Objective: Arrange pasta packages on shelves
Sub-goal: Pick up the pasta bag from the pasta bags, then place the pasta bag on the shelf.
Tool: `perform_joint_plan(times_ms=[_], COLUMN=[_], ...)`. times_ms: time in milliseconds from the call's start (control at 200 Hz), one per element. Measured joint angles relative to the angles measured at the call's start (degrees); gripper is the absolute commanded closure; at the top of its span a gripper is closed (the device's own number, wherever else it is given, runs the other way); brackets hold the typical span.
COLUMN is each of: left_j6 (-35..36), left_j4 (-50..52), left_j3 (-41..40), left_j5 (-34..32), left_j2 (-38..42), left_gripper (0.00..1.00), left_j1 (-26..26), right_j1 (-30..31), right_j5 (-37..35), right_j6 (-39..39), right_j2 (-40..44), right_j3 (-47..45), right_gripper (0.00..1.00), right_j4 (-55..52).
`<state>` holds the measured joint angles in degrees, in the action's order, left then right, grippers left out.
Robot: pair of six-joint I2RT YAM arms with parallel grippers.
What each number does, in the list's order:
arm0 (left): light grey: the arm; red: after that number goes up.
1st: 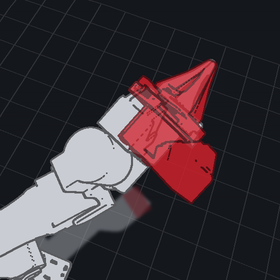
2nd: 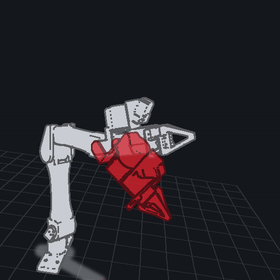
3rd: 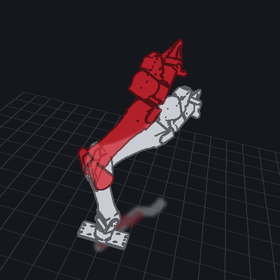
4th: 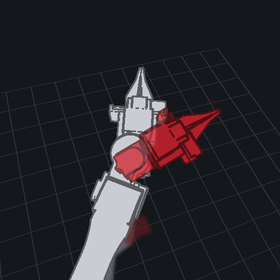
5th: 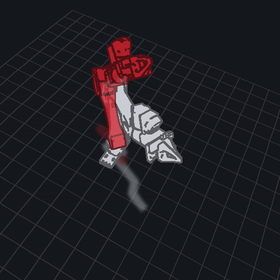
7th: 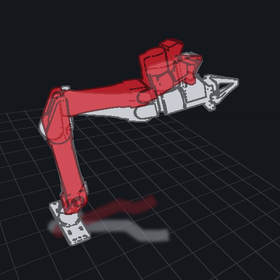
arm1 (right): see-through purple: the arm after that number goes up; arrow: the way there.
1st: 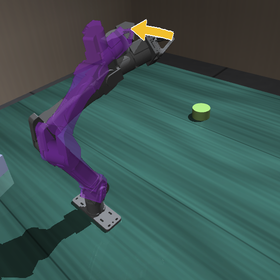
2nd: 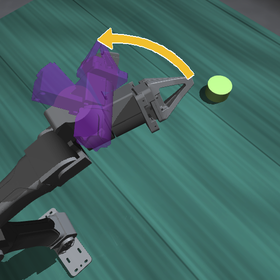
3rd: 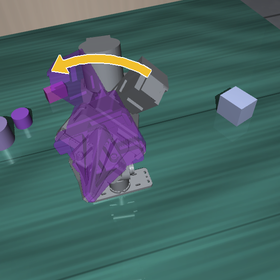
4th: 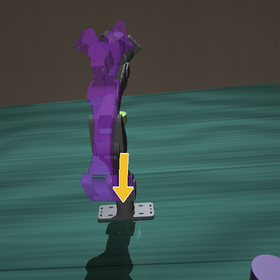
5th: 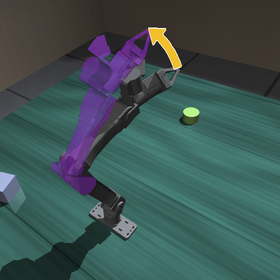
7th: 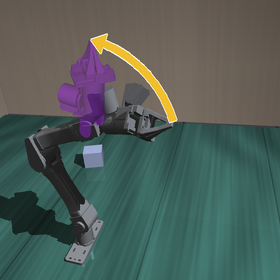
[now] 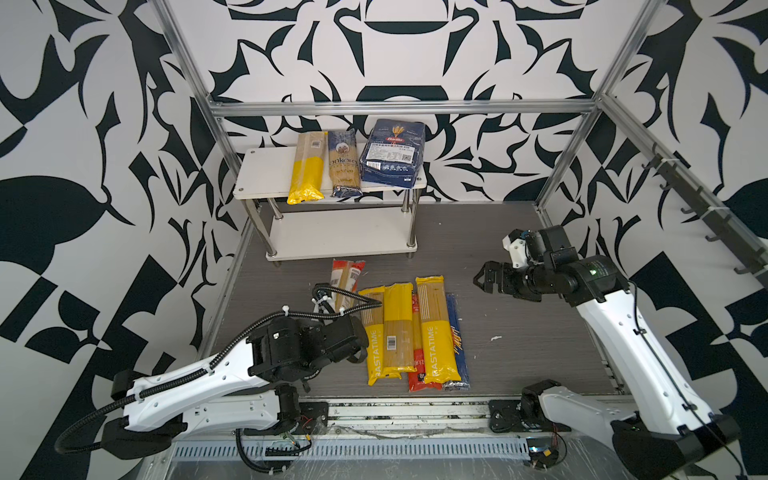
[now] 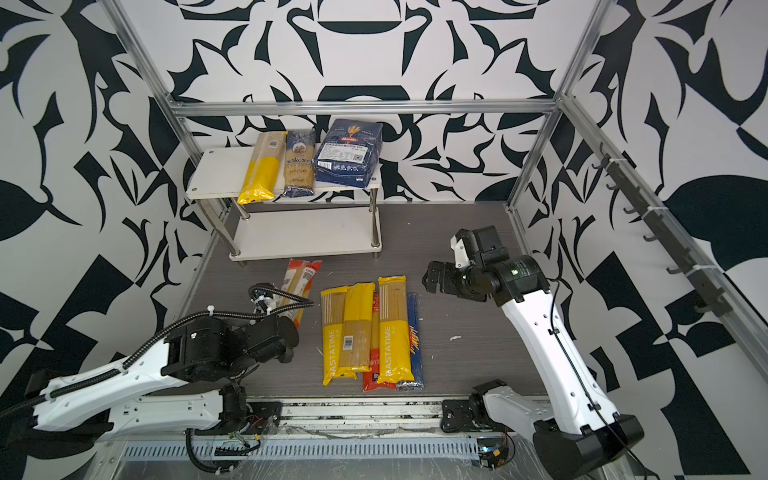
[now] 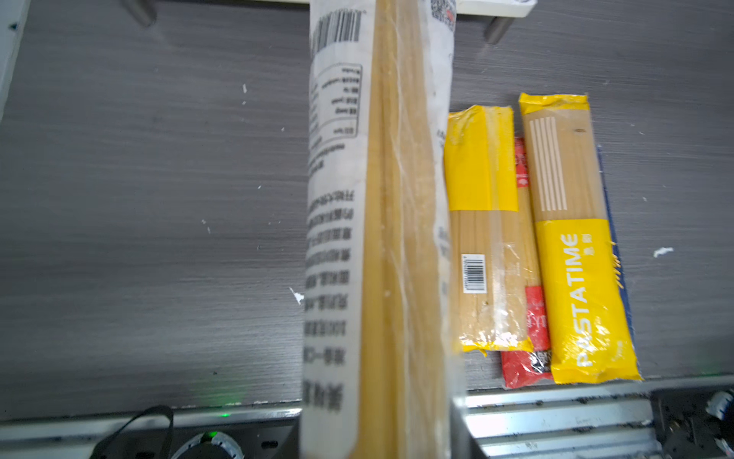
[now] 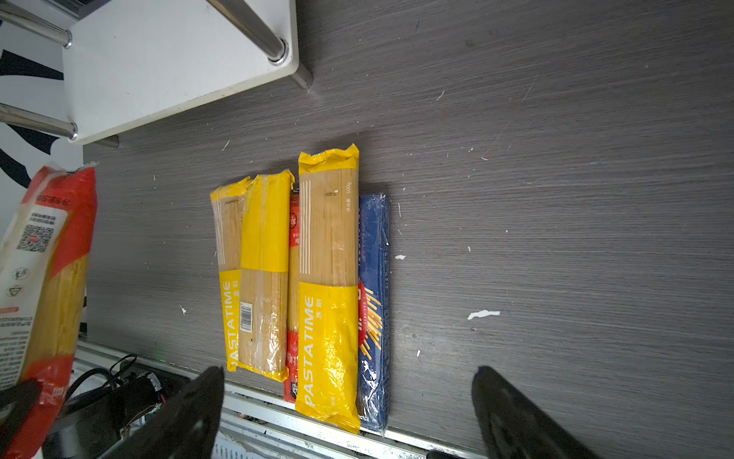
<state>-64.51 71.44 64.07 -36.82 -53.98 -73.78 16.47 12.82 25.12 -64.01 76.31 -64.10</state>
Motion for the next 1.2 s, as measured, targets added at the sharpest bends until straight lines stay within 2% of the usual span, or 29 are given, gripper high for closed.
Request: perform_joint_plan(times_ms=[450, 910, 1025, 1200], left_j6=[17.86, 30.49, 33.00, 37.16], left_j4=[-2.40, -1.97, -1.75, -1.79], left_j3=[12.83, 30.99, 35.26, 38.32], left_j5=[-0.87, -8.17, -8.46, -7.32], left_j2=[-2.27, -10.10, -12.15, -13.57], left_gripper=[1.00, 1.00, 1.00, 1.00], left_j1=[0.00, 0.33, 3.26, 11.98], right_j1=[0.00, -0.09, -0.37, -0.98], right_j5=[0.00, -0.33, -0.42, -0.31], right_j6=[0.28, 0.44, 0.42, 0.39], right_j2=[-3.98, -7.67, -8.31, -8.83], right_j3=[2.62, 6.99, 7.48, 8.24], right_gripper=[0.00, 0.00, 0.00, 0.00], right_j4=[1.95, 3.50, 4.02, 4.39])
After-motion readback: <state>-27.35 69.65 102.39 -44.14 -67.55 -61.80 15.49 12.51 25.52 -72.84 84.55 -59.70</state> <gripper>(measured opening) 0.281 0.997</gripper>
